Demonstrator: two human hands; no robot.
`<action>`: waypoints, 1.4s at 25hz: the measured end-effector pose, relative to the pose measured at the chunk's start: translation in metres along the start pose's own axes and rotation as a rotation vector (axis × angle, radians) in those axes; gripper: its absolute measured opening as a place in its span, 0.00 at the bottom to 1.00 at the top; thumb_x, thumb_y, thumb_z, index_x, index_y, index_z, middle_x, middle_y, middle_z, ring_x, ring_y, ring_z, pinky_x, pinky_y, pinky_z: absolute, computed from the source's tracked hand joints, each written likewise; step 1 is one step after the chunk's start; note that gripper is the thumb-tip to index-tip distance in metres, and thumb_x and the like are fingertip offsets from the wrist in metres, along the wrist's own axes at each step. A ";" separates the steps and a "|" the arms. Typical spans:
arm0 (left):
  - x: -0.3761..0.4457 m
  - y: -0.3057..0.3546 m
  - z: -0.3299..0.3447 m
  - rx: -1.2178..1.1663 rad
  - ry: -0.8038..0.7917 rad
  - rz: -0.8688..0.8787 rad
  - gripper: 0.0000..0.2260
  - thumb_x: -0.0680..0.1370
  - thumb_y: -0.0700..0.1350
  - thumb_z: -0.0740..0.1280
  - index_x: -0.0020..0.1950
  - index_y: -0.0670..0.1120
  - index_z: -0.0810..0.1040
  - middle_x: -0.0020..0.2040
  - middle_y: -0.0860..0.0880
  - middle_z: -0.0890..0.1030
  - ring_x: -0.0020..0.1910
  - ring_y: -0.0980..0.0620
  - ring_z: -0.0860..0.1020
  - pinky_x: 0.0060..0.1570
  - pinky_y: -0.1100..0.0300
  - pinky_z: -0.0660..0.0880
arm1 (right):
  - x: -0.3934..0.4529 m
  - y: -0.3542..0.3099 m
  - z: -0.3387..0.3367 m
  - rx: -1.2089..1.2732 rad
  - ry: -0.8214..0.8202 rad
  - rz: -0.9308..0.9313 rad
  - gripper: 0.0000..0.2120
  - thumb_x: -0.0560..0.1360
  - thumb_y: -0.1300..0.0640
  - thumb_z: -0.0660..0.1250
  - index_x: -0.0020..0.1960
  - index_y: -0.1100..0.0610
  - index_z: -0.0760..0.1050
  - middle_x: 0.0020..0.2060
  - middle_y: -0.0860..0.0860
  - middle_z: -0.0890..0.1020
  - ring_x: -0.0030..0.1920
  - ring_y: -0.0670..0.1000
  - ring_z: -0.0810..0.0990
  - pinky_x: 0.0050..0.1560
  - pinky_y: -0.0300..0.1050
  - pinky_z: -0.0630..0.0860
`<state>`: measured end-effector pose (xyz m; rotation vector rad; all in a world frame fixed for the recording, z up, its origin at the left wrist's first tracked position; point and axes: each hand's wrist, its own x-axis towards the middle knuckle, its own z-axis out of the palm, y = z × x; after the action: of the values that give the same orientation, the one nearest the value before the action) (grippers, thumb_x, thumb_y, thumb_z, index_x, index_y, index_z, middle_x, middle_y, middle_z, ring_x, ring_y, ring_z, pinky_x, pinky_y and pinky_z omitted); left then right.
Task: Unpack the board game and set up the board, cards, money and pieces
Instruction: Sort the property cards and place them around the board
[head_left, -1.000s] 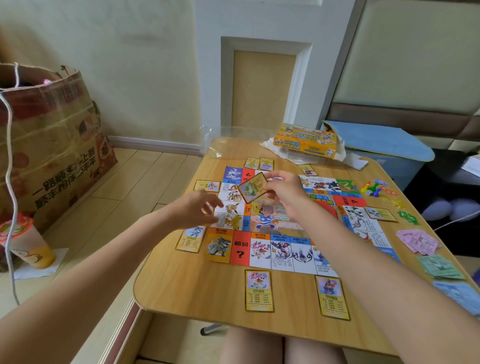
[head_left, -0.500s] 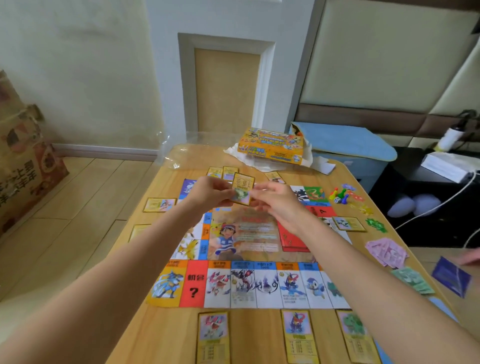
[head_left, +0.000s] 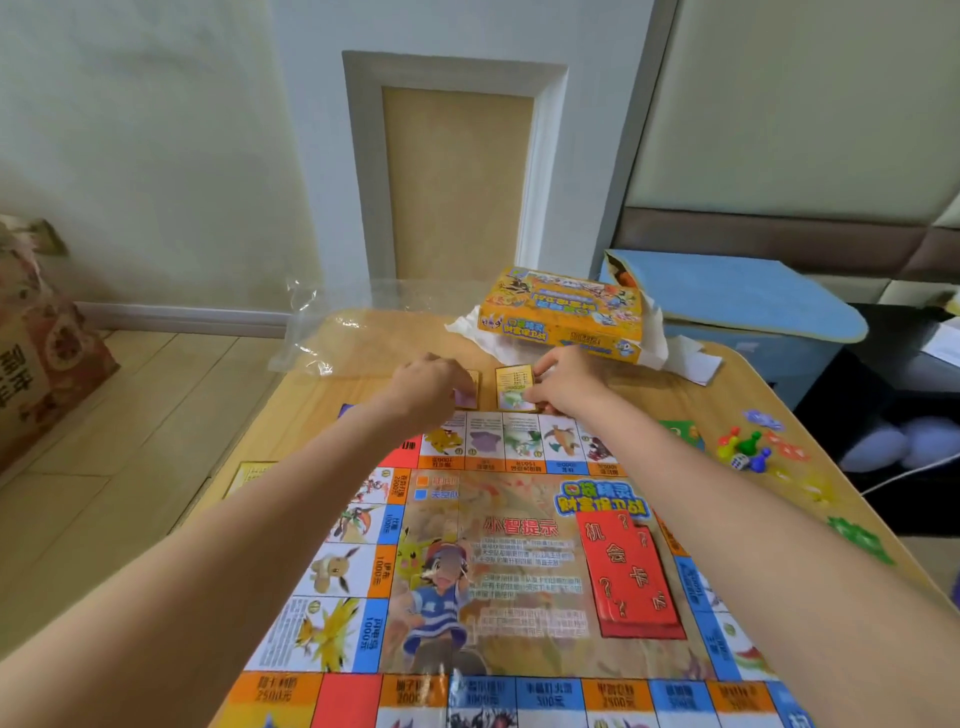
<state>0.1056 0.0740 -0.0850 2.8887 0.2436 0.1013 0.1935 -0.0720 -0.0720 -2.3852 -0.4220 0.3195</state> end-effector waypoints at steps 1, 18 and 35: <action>0.003 -0.002 0.002 0.000 -0.021 0.004 0.21 0.75 0.30 0.55 0.62 0.47 0.78 0.65 0.49 0.75 0.64 0.47 0.70 0.63 0.51 0.68 | 0.000 -0.001 0.002 -0.068 0.015 -0.012 0.15 0.71 0.64 0.72 0.55 0.61 0.74 0.55 0.58 0.78 0.47 0.55 0.77 0.47 0.48 0.76; -0.025 -0.028 -0.020 -0.034 0.059 -0.145 0.18 0.78 0.31 0.57 0.59 0.45 0.80 0.63 0.45 0.77 0.57 0.46 0.76 0.54 0.58 0.74 | -0.004 -0.014 0.040 -0.267 -0.165 -0.366 0.18 0.77 0.60 0.56 0.49 0.43 0.81 0.64 0.57 0.69 0.68 0.61 0.63 0.66 0.54 0.64; -0.040 0.017 -0.028 -0.180 0.216 -0.073 0.20 0.74 0.29 0.57 0.56 0.45 0.81 0.58 0.44 0.80 0.53 0.44 0.79 0.53 0.53 0.75 | -0.042 -0.006 -0.015 -0.022 0.022 -0.334 0.16 0.75 0.69 0.56 0.47 0.57 0.82 0.51 0.52 0.81 0.31 0.39 0.64 0.30 0.33 0.61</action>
<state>0.0669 0.0570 -0.0556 2.6855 0.3589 0.4025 0.1586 -0.0925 -0.0517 -2.2870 -0.8042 0.1359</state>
